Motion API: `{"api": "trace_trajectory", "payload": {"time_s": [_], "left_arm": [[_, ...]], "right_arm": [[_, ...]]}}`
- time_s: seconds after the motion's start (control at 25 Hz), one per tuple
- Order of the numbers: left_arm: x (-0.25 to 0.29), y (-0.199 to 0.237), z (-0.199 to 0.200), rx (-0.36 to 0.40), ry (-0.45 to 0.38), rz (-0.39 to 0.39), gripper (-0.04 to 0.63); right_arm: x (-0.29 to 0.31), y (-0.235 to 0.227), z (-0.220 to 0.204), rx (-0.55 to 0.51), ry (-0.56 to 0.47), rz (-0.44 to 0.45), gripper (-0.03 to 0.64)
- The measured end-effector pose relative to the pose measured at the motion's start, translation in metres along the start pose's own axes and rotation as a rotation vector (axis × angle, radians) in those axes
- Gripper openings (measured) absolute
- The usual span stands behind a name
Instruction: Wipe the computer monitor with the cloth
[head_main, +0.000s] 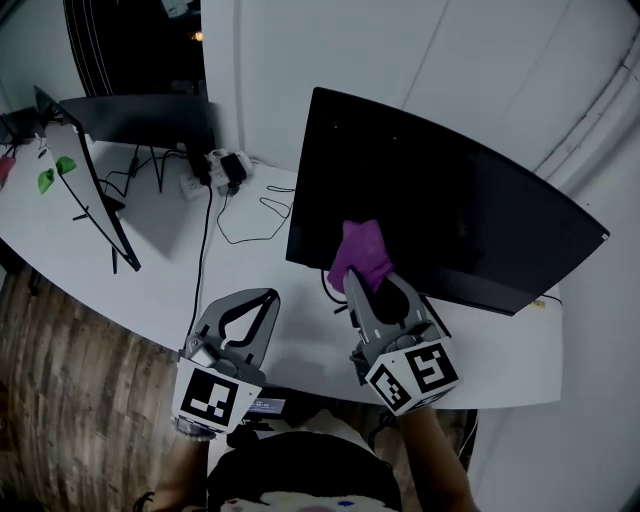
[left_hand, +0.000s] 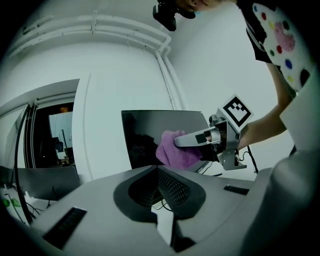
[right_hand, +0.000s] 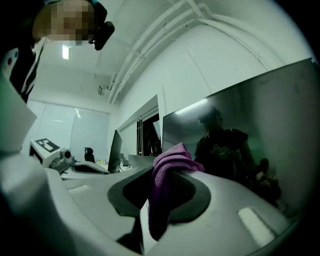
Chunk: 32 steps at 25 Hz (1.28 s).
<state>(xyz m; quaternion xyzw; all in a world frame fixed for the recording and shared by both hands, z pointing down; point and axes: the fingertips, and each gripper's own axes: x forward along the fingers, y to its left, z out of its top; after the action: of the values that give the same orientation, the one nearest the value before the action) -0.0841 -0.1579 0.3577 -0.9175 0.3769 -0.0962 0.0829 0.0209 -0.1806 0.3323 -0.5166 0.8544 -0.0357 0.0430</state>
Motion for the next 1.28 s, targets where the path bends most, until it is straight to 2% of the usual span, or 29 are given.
{"api": "trace_trajectory", "payload": {"time_s": [0.08, 0.32, 0.56, 0.88, 1.28], "left_arm": [[0.003, -0.005, 0.000, -0.005, -0.006, -0.013, 0.006], [0.009, -0.019, 0.001, 0.003, -0.002, -0.052, 0.005], [0.010, -0.029, 0.000, 0.011, -0.004, -0.074, 0.005], [0.009, -0.033, -0.004, 0.018, 0.009, -0.075, 0.005], [0.012, -0.037, -0.011, 0.022, 0.034, -0.089, 0.006]], "right_arm": [[-0.013, -0.004, -0.009, -0.017, 0.012, -0.024, 0.080], [-0.048, -0.022, -0.031, 0.036, 0.048, -0.087, 0.080], [-0.072, -0.034, -0.042, 0.012, 0.061, -0.144, 0.080], [-0.081, -0.028, -0.049, -0.082, 0.097, -0.137, 0.080], [-0.082, -0.030, -0.054, -0.089, 0.110, -0.136, 0.080]]}}
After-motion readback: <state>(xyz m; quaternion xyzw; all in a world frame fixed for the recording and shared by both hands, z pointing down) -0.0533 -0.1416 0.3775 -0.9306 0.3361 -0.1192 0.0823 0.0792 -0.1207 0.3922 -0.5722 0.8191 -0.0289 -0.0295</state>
